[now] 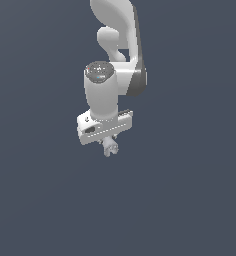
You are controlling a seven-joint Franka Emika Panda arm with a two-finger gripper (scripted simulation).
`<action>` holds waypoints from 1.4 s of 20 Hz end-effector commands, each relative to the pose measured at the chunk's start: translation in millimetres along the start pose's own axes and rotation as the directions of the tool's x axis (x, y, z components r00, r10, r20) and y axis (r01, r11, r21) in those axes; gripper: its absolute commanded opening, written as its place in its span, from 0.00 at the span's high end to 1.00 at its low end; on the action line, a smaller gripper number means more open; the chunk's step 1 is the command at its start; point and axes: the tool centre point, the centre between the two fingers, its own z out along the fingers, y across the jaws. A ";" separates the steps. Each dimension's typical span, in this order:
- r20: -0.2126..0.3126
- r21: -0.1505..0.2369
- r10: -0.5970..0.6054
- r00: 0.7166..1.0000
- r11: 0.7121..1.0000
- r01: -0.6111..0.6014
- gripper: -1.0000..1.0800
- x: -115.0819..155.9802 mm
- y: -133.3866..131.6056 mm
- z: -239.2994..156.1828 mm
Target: Pick up the object and move it to a goal position.
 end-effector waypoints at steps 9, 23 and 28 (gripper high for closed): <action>-0.002 0.001 -0.001 1.000 1.000 0.001 1.00 -44.6 30.3 -121.7; -0.002 0.001 -0.001 1.000 1.000 0.001 1.00 -97.9 71.4 -275.5; -0.002 0.000 0.000 1.000 1.000 0.000 1.00 -110.2 82.7 -313.8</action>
